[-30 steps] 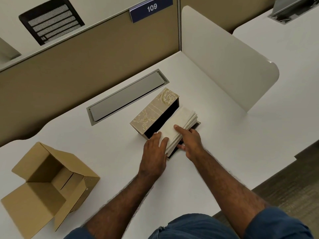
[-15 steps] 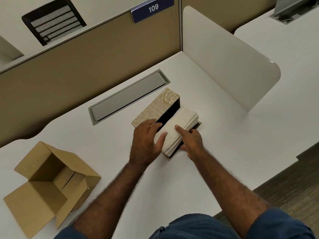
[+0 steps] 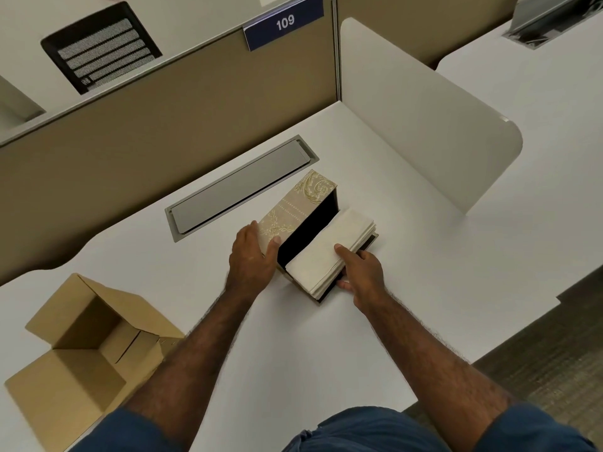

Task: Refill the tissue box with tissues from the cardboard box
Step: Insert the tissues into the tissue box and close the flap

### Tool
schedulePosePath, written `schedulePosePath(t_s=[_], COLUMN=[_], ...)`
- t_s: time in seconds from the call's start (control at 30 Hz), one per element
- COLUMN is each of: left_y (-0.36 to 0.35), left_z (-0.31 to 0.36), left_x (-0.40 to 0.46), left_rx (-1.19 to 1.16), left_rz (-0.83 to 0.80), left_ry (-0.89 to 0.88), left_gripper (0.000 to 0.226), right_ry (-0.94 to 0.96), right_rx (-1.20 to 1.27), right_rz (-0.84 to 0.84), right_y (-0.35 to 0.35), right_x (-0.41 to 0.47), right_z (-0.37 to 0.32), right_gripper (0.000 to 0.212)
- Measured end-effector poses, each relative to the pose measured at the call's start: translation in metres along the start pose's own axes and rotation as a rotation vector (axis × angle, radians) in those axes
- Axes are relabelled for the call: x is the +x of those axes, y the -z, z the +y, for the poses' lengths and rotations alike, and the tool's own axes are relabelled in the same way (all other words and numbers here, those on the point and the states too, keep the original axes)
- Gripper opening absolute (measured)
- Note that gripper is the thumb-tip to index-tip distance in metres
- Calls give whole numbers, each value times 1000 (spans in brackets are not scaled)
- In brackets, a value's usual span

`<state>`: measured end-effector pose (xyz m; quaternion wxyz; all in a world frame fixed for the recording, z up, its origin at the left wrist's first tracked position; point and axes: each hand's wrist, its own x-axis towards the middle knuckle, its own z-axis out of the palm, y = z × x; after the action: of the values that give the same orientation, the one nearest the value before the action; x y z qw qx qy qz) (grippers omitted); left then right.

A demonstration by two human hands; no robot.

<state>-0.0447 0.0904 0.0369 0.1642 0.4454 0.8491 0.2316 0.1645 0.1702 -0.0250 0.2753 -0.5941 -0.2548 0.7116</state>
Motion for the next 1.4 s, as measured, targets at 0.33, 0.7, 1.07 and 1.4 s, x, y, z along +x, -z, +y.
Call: schedulePosePath(t_s=[0.33,0.7,1.07,1.4], left_y=[-5,-16,-18,-16], left_z=[2,7,10,9], left_x=[-19,-51,-61,-45], left_rx=[-104,-116,-107,-121], left_rz=[40,118,85,38], left_ry=[-64,-276,-313,-258], left_gripper=[69,55,51,55], right_ry=[-1,40,92,62], right_rx=[-11,-26,23,101], right_rz=[28,64,102,60], right_y=[-3,-4,-3,5], right_x=[2,-1,-4,-7], right_z=[0,3,6,14], right_gripper=[52,64,58,46])
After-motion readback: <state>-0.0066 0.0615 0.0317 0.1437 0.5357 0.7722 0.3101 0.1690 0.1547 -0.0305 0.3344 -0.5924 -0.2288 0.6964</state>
